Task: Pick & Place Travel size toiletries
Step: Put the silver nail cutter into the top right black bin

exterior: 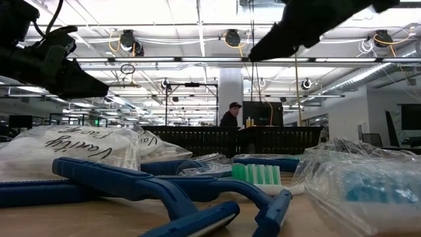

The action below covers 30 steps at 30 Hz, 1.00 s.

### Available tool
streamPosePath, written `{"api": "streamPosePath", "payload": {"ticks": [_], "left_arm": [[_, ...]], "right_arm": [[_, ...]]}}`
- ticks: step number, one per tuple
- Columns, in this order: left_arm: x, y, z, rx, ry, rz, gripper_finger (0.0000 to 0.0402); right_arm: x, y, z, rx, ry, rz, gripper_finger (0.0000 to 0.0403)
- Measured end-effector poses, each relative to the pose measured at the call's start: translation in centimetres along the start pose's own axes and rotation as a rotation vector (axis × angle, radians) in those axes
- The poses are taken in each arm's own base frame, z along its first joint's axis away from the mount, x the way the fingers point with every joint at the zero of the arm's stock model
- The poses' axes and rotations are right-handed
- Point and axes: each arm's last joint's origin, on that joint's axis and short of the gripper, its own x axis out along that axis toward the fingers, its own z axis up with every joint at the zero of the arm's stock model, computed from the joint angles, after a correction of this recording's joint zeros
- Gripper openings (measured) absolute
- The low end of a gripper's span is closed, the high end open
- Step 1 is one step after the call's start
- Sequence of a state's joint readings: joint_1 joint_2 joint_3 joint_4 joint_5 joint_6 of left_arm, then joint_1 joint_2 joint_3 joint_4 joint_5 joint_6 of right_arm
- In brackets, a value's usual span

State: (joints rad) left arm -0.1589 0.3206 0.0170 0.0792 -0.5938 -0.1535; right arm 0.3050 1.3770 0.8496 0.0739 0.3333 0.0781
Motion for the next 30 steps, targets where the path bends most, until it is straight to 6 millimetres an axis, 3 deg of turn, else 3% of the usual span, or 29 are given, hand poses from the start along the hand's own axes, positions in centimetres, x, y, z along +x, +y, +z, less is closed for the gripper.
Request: {"api": "streamPosePath", "payload": {"ticks": [5, 14, 22, 30], "left_arm": [[0.0, 0.0, 0.0, 0.0, 0.0, 0.0, 0.0209], [0.0, 0.0, 0.0, 0.0, -0.001, 0.0, 0.0209], [0.0, 0.0, 0.0, 0.0, -0.001, 0.0, 0.0209], [0.0, 0.0, 0.0, 0.0, -0.001, 0.0, 0.0209]], "right_arm": [[1.6, 4.2, 0.1, -0.039, 0.141, 0.059, 0.0175], [4.7, 7.8, -4.2, -0.002, 0.388, 0.114, 0.016], [5.6, 9.0, -7.0, -0.025, 0.516, 0.104, 0.0159], [5.3, 8.9, -6.3, 0.0, 0.489, 0.114, 0.0159]]}}
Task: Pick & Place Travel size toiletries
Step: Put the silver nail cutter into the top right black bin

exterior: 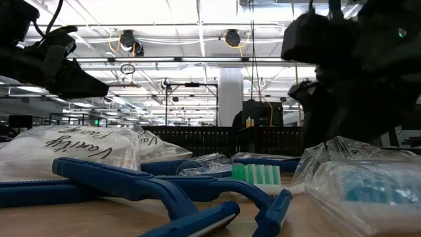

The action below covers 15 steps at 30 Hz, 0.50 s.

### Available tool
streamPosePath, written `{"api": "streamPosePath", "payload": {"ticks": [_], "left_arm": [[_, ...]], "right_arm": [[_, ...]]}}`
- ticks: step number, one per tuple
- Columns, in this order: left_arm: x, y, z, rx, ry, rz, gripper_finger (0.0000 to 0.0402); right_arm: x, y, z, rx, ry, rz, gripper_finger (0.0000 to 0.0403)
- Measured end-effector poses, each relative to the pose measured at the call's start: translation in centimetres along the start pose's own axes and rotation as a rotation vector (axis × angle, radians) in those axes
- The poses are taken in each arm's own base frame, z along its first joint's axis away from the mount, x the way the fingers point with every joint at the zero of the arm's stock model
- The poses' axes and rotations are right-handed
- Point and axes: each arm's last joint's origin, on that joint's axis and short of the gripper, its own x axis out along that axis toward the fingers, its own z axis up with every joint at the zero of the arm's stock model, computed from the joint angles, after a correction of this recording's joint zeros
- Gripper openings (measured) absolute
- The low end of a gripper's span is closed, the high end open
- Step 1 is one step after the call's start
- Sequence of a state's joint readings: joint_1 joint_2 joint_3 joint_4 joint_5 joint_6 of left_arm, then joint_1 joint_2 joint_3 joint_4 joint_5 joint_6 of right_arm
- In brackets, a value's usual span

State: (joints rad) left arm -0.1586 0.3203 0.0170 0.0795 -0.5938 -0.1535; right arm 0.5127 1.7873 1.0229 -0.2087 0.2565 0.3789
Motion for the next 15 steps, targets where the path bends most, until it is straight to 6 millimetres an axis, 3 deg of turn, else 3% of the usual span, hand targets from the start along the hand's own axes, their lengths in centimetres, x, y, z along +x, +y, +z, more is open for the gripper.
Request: {"api": "streamPosePath", "payload": {"ticks": [6, 15], "left_arm": [[0.0, 0.0, 0.0, 0.0, 0.0, 0.0, 0.0209], [0.0, 0.0, 0.0, 0.0, 0.0, 0.0, 0.0209]], "right_arm": [[-1.4, 0.0, 0.8, -0.006, -0.052, 0.035, 0.0159], [-0.7, -0.8, 0.8, -0.025, -0.046, -0.028, 0.0159]]}}
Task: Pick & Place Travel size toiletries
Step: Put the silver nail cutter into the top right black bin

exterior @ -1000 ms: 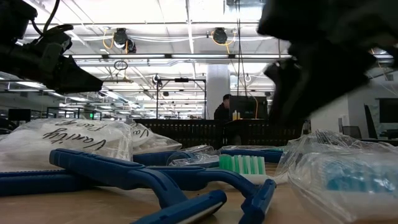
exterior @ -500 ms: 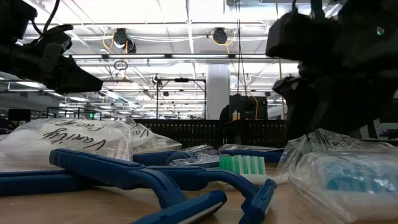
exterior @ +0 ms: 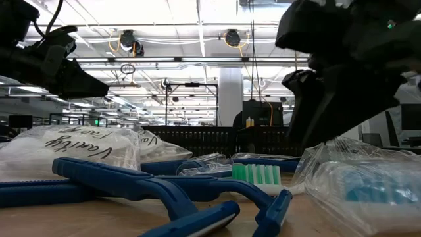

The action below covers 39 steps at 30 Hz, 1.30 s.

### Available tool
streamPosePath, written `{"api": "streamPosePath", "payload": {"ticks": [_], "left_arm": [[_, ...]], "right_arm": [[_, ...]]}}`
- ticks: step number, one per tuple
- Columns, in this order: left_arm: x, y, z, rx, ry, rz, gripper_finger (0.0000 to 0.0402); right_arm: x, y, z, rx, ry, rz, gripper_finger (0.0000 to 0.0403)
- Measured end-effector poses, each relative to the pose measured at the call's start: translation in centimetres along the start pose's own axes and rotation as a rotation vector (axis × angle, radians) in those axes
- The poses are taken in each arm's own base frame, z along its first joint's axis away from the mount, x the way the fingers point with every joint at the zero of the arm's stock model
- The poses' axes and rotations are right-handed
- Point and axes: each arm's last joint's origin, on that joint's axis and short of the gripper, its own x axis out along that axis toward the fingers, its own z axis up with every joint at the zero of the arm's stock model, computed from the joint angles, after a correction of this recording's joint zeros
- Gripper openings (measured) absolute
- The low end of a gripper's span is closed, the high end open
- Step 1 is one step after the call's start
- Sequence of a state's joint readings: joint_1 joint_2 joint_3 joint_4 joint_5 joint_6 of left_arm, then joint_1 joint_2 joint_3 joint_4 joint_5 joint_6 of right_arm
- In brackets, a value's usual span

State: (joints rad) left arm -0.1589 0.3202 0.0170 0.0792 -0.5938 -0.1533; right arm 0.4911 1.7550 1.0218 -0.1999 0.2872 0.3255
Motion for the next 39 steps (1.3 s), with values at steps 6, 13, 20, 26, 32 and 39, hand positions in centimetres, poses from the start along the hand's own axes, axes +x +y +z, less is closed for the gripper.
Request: {"api": "streamPosePath", "payload": {"ticks": [6, 13, 20, 26, 32, 39], "left_arm": [[0.0, 0.0, 0.0, 0.0, 0.0, 0.0, 0.0209], [0.0, 0.0, 0.0, 0.0, 0.0, 0.0, 0.0209], [0.0, 0.0, 0.0, 0.0, 0.0, 0.0, 0.0209], [0.0, 0.0, 0.0, 0.0, 0.0, 0.0, 0.0209], [0.0, 0.0, 0.0, 0.0, 0.0, 0.0, 0.0209], [0.0, 0.0, 0.0, 0.0, 0.0, 0.0, 0.0209]], "right_arm": [[0.1, -0.4, 0.2, 0.015, -0.006, -0.002, 0.0156], [0.1, -0.4, 0.2, 0.016, -0.007, -0.001, 0.0155], [0.5, -0.6, -1.2, 0.045, 0.036, 0.009, 0.0155], [0.9, -0.8, -2.1, 0.077, 0.04, 0.009, 0.0155], [0.9, -0.8, -2.2, 0.086, 0.036, 0.014, 0.0155], [0.8, -0.3, -2.3, 0.167, 0.066, 0.11, 0.0155]]}}
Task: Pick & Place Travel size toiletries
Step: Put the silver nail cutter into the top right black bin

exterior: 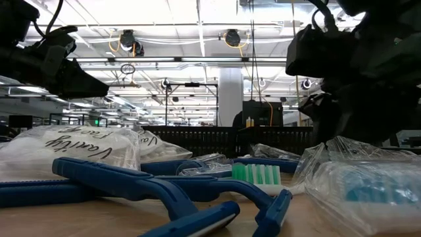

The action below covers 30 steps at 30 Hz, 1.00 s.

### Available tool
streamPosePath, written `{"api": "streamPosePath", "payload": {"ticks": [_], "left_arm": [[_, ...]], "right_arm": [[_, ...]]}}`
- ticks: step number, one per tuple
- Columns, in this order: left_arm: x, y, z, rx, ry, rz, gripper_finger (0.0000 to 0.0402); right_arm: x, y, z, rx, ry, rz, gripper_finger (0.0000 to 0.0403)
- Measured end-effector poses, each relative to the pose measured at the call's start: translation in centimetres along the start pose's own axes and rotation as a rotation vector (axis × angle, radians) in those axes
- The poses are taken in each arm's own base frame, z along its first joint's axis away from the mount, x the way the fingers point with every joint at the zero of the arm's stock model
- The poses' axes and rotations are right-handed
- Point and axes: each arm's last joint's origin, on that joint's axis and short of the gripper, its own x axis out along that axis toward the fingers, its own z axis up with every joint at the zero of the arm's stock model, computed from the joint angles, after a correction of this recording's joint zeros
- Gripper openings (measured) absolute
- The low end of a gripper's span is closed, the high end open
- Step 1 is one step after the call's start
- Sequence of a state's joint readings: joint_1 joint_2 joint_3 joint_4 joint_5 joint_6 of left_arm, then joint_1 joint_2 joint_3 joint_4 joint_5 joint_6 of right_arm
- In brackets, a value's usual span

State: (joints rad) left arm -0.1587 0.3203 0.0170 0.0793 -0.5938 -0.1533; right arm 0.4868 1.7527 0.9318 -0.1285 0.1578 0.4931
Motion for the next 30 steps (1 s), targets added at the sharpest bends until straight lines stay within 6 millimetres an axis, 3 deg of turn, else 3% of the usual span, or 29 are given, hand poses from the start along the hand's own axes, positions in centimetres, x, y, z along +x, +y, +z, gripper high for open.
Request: {"api": "streamPosePath", "payload": {"ticks": [11, 30], "left_arm": [[0.0, 0.0, 0.0, 0.0, 0.0, 0.0, 0.0209], [0.0, 0.0, 0.0, 0.0, 0.0, 0.0, 0.0209]], "right_arm": [[-0.11, -0.05, -0.28, -0.019, -0.049, -0.14, 0.0155], [-0.06, 0.02, -0.06, 0.057, -0.047, -0.084, 0.0155]]}}
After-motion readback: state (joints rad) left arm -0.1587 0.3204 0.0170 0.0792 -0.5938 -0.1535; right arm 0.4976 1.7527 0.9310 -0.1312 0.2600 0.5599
